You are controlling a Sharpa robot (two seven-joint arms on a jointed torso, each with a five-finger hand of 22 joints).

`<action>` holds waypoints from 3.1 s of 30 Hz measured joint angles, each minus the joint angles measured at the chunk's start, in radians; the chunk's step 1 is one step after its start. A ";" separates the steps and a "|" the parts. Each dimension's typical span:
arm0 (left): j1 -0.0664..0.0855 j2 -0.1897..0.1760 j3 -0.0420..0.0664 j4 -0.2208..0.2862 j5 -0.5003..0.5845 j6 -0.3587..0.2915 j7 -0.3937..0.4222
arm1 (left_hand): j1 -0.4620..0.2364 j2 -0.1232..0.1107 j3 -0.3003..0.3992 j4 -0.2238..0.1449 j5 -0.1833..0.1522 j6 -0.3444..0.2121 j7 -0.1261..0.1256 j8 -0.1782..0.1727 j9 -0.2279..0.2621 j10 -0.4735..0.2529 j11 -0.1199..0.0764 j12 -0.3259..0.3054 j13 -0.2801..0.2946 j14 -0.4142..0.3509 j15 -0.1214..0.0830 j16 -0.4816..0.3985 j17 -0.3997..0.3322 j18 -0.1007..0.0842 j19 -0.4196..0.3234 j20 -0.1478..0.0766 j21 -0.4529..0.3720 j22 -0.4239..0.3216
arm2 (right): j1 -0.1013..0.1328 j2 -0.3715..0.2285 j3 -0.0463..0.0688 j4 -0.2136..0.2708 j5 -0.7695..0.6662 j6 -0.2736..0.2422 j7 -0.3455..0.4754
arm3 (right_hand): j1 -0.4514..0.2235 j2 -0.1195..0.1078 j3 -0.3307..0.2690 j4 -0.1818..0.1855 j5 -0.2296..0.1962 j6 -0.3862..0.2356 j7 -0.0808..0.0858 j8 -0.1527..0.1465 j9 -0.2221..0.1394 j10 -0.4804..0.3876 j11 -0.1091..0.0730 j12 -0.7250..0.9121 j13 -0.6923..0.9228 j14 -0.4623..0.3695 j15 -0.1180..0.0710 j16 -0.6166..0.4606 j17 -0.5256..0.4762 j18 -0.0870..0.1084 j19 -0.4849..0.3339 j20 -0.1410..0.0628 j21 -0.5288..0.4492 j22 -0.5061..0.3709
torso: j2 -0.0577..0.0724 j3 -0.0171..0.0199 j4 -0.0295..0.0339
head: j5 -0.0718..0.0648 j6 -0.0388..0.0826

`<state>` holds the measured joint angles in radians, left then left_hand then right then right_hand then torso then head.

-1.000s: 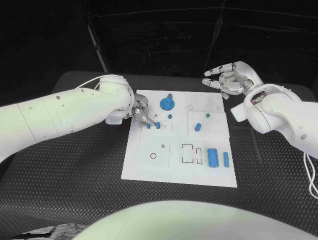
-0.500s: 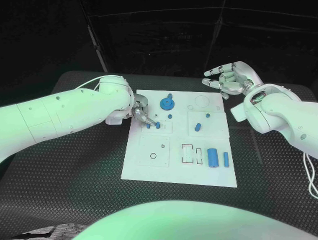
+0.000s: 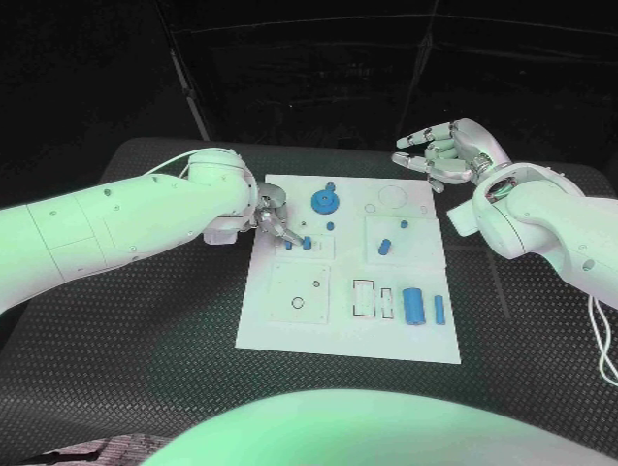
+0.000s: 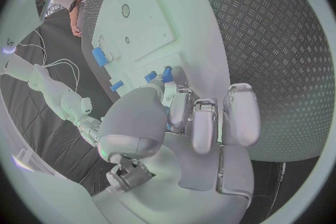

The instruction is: Assemble the parts on the task board

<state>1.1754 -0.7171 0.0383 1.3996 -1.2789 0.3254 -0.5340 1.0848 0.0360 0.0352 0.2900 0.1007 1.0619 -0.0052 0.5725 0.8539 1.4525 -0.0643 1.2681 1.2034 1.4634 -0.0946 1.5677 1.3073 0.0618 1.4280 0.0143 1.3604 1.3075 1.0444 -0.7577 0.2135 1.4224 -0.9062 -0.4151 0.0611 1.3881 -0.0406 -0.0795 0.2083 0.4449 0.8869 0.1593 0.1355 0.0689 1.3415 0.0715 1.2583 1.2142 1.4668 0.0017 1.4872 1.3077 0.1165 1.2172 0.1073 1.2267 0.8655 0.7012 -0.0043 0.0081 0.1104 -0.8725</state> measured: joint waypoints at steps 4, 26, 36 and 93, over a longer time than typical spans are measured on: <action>0.000 -0.005 0.003 0.004 0.005 -0.008 0.000 | 0.000 0.000 -0.003 -0.002 0.000 0.000 0.000 -0.002 0.001 0.000 0.000 -0.001 -0.005 0.000 0.000 0.000 0.000 0.000 0.000 0.000 -0.007 0.000 | 0.000 0.000 0.000 -0.001 0.000 0.000 0.000 | 0.000 0.000 0.000 0.000 0.000 0.000 0.000 0.000 0.000 0.000 0.000 0.000 0.000 0.000 0.000 0.000 0.000 0.000 0.000 0.000 0.000 0.000 | 0.000 0.0000 0.0000 | 0.000 0.000; 0.000 -0.043 0.043 0.030 0.052 -0.066 0.000 | 0.023 0.019 -0.070 -0.002 0.000 -0.061 0.032 -0.063 -0.005 -0.062 0.025 -0.088 -0.093 0.000 0.000 0.000 0.000 0.005 -0.050 0.009 -0.086 -0.023 | 0.000 0.004 0.000 -0.010 0.000 0.000 0.000 | 0.000 0.000 0.000 0.000 0.000 0.000 0.000 0.000 0.000 0.000 0.000 0.000 0.000 0.000 0.000 0.000 0.000 0.000 0.000 0.000 0.000 0.000 | 0.000 0.0006 0.0001 | 0.000 0.000; 0.001 -0.046 0.055 0.046 0.143 -0.193 0.100 | 0.304 -0.024 0.003 -0.090 0.004 -0.220 0.131 -0.234 -0.161 -0.483 0.117 -0.617 -0.566 -0.280 0.093 -0.668 -0.400 0.101 -0.430 0.070 -0.674 -0.489 | -0.001 0.005 0.000 -0.012 0.000 0.001 0.001 | 0.000 0.000 0.000 0.000 0.000 0.000 0.000 0.000 0.000 0.000 0.000 0.000 0.000 0.000 0.000 0.000 0.000 0.000 0.000 0.000 0.000 0.000 | 0.000 0.0009 0.0000 | -0.007 0.000; -0.014 0.163 -0.015 -0.153 -0.308 -0.311 0.501 | 0.429 -0.158 0.115 -0.138 0.004 -0.036 0.114 -0.476 -0.631 -0.419 0.141 -0.988 -1.090 0.002 0.095 -0.223 -0.101 0.070 -0.064 0.086 -0.319 -0.182 | -0.001 0.019 0.000 -0.017 0.002 0.009 0.002 | 0.000 0.000 0.000 0.000 0.000 0.000 0.000 0.000 0.000 0.000 0.000 0.000 -0.001 0.000 0.000 0.000 0.000 0.000 0.000 0.000 0.000 -0.003 | 0.000 0.0005 -0.0002 | -0.035 0.003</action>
<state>1.1613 -0.5543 0.0237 1.2462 -1.5864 0.0139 -0.0328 1.5138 -0.1222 0.1500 0.1518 0.1050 1.0260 0.1091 0.0961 0.2233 1.0333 0.0764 0.2805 0.1131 1.4654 0.0002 1.3449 1.2064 0.1316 1.3638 0.1002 1.0415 1.1257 1.0431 -0.7382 0.2133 1.4053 -0.9039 -0.4060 0.0635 1.3881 -0.0406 -0.0796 0.2083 0.4449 0.8869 0.1594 0.1355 0.0689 1.3415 0.0715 1.2583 1.2130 1.4668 0.0017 1.4872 1.3073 0.1165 1.2172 0.1073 1.2267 0.8630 0.7016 -0.0038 0.0079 0.0750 -0.8694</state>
